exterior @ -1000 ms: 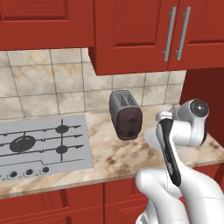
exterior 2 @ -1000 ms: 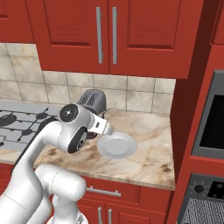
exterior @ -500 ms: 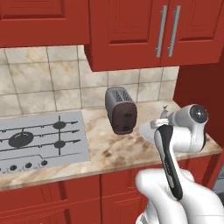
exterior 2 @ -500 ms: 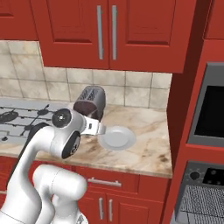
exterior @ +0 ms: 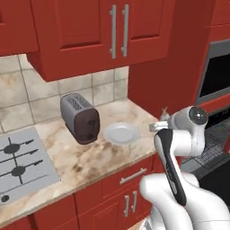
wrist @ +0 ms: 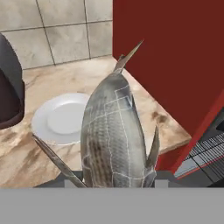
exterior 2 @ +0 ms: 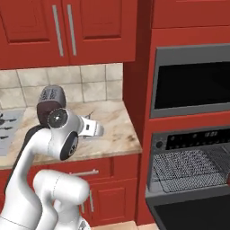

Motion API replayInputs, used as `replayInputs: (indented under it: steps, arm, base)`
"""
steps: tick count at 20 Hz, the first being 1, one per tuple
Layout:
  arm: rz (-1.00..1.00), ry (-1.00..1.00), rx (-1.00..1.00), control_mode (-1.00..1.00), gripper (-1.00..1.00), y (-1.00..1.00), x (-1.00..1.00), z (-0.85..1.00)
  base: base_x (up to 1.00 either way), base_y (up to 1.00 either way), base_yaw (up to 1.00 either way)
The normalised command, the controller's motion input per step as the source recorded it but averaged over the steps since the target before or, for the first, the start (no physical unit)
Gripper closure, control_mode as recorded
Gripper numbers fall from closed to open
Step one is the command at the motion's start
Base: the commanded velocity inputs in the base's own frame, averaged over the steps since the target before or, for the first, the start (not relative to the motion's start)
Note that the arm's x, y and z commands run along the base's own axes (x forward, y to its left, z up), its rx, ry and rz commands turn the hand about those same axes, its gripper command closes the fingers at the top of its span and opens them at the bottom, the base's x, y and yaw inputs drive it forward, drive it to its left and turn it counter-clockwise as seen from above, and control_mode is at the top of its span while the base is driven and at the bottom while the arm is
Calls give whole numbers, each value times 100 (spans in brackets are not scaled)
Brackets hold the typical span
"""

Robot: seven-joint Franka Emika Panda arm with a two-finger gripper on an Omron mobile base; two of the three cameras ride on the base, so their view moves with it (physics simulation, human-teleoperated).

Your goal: Place the fish on the top rack of the oven, and slide the tray back inside. Close the oven door.

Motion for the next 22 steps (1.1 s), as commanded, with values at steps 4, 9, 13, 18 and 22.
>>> replayInputs:
  steps: [4, 9, 13, 18, 22]
  arm:
    - [0, 0, 0, 100, 100, 0, 0, 0]
    - [0, 0, 0, 100, 100, 0, 0, 0]
    - [0, 0, 0, 100, 100, 0, 0, 0]
    - [0, 0, 0, 100, 100, 0, 0, 0]
    - [0, 0, 0, 100, 100, 0, 0, 0]
  base:
    - [0, -29, -66]
    - [0, -36, -65]
    - [0, -32, -64]
    - [4, -9, -57]
    - [30, 0, -49]
